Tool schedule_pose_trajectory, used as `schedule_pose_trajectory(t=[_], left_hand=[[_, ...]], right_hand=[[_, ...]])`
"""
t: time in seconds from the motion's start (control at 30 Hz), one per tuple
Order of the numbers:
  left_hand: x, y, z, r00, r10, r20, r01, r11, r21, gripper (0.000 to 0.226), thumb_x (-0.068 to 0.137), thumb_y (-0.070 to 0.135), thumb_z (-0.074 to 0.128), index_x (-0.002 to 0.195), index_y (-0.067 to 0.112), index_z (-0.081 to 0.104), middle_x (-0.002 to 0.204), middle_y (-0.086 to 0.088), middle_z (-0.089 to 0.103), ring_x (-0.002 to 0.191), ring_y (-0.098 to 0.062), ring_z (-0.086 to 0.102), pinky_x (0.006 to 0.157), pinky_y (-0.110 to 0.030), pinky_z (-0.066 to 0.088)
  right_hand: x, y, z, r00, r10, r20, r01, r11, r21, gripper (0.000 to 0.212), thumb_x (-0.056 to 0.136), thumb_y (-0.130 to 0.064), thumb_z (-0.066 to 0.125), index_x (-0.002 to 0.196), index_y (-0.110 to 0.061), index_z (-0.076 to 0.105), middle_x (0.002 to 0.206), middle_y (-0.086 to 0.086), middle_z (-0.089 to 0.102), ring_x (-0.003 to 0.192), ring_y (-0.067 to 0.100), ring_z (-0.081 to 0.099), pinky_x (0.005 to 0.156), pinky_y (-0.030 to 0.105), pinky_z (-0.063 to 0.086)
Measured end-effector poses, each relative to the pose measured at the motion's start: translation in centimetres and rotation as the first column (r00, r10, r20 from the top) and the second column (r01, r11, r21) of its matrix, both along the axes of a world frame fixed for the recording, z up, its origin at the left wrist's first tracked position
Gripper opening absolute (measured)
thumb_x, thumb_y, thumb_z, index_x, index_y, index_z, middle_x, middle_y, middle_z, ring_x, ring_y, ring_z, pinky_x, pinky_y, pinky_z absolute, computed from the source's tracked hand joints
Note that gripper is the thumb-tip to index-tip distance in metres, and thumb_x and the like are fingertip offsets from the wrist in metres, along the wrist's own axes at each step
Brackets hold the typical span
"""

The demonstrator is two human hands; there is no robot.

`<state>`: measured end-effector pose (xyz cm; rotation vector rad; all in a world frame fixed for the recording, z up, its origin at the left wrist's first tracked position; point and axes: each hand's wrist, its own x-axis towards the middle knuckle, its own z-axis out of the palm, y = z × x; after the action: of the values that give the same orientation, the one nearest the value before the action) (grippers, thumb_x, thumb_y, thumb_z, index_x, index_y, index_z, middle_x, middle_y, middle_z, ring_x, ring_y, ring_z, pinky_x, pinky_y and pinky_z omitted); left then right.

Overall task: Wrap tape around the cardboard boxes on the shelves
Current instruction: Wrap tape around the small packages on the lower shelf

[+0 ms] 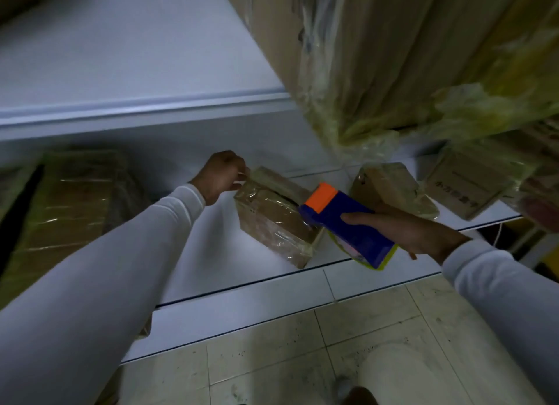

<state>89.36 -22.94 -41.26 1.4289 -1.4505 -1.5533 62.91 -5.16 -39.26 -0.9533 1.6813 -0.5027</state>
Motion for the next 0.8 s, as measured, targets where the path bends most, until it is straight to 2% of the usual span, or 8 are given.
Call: schedule_pose_trajectory(t=[0.07, 0.13, 0.27, 0.4, 0.5, 0.6, 0.7, 0.8], left_hand=[[0.3, 0.4, -0.3, 1.0, 0.019, -0.025, -0.019, 1.0, -0.002, 0.012, 0.089, 0.006, 0.046, 0.08, 0.011, 0.05, 0.087, -0.01, 0.063, 0.08, -0.022, 0.062, 0.074, -0.031, 0.048], [0.8, 0.9, -0.6, 0.999, 0.023, -0.047, -0.023, 1.0, -0.007, 0.011, 0.09, 0.006, 0.045, 0.08, 0.011, 0.05, 0.089, -0.012, 0.063, 0.082, -0.023, 0.062, 0.076, -0.033, 0.049], [1.3, 1.5, -1.1, 0.995, 0.059, -0.086, -0.059, 0.998, 0.003, 0.014, 0.093, 0.009, 0.043, 0.081, 0.011, 0.05, 0.089, -0.012, 0.064, 0.082, -0.023, 0.064, 0.073, -0.031, 0.052], [1.8, 2.1, -1.5, 0.993, 0.072, -0.088, -0.072, 0.997, 0.001, 0.016, 0.093, 0.009, 0.045, 0.078, 0.011, 0.051, 0.089, -0.012, 0.065, 0.082, -0.023, 0.065, 0.079, -0.036, 0.052], [2.0, 2.3, -1.9, 0.993, 0.07, -0.093, -0.072, 0.997, -0.013, 0.015, 0.094, 0.007, 0.046, 0.079, 0.01, 0.051, 0.085, -0.01, 0.066, 0.078, -0.02, 0.065, 0.072, -0.032, 0.054], [2.3, 2.4, -3.1, 0.993, 0.067, -0.095, -0.073, 0.996, -0.056, 0.016, 0.095, 0.006, 0.047, 0.08, 0.008, 0.052, 0.086, -0.011, 0.066, 0.077, -0.02, 0.064, 0.072, -0.031, 0.054], [2.7, 2.4, -4.6, 0.993, 0.074, -0.092, -0.084, 0.989, -0.117, 0.013, 0.096, 0.003, 0.049, 0.084, 0.001, 0.054, 0.08, -0.012, 0.063, 0.073, -0.02, 0.059, 0.075, -0.032, 0.055], [2.5, 2.3, -5.5, 0.991, 0.102, -0.086, -0.111, 0.988, -0.104, 0.024, 0.094, -0.001, 0.051, 0.071, 0.005, 0.052, 0.074, -0.012, 0.058, 0.069, -0.021, 0.056, 0.076, -0.033, 0.054]], right_hand=[[0.2, 0.1, -0.3, 1.0, 0.013, 0.017, -0.013, 1.0, 0.009, 0.038, 0.079, -0.044, 0.069, 0.103, -0.015, 0.066, 0.085, 0.003, 0.076, 0.075, 0.018, 0.07, 0.06, 0.024, 0.05], [0.2, 0.1, -0.4, 1.0, 0.023, 0.019, -0.023, 1.0, 0.002, 0.041, 0.073, -0.045, 0.075, 0.1, -0.015, 0.066, 0.081, 0.002, 0.075, 0.073, 0.017, 0.07, 0.061, 0.025, 0.05], [0.2, 0.0, -0.4, 1.0, 0.03, 0.002, -0.03, 0.999, 0.012, 0.043, 0.075, -0.047, 0.074, 0.105, -0.018, 0.064, 0.093, 0.005, 0.074, 0.084, 0.021, 0.069, 0.063, 0.027, 0.05], [0.0, 0.1, -0.3, 0.998, 0.061, -0.003, -0.061, 0.998, 0.015, 0.056, 0.067, -0.05, 0.08, 0.107, -0.014, 0.063, 0.096, 0.007, 0.074, 0.088, 0.024, 0.07, 0.066, 0.028, 0.051], [-0.5, -0.4, -0.6, 0.997, 0.076, -0.005, -0.076, 0.997, 0.026, 0.069, 0.061, -0.056, 0.082, 0.11, -0.01, 0.064, 0.094, 0.01, 0.075, 0.086, 0.026, 0.07, 0.07, 0.031, 0.052], [-1.0, -0.9, -0.7, 0.994, 0.105, 0.025, -0.106, 0.993, 0.052, 0.066, 0.067, -0.052, 0.072, 0.113, -0.005, 0.064, 0.088, 0.01, 0.074, 0.076, 0.023, 0.069, 0.067, 0.032, 0.051], [-1.3, -1.4, -0.7, 0.993, 0.106, 0.044, -0.109, 0.991, 0.076, 0.059, 0.073, -0.05, 0.072, 0.111, -0.006, 0.065, 0.084, 0.008, 0.074, 0.07, 0.019, 0.069, 0.062, 0.03, 0.051], [-1.7, -1.7, -1.2, 0.988, 0.14, 0.059, -0.144, 0.986, 0.081, 0.064, 0.071, -0.053, 0.077, 0.111, -0.005, 0.065, 0.088, 0.011, 0.074, 0.072, 0.022, 0.069, 0.066, 0.033, 0.051]])
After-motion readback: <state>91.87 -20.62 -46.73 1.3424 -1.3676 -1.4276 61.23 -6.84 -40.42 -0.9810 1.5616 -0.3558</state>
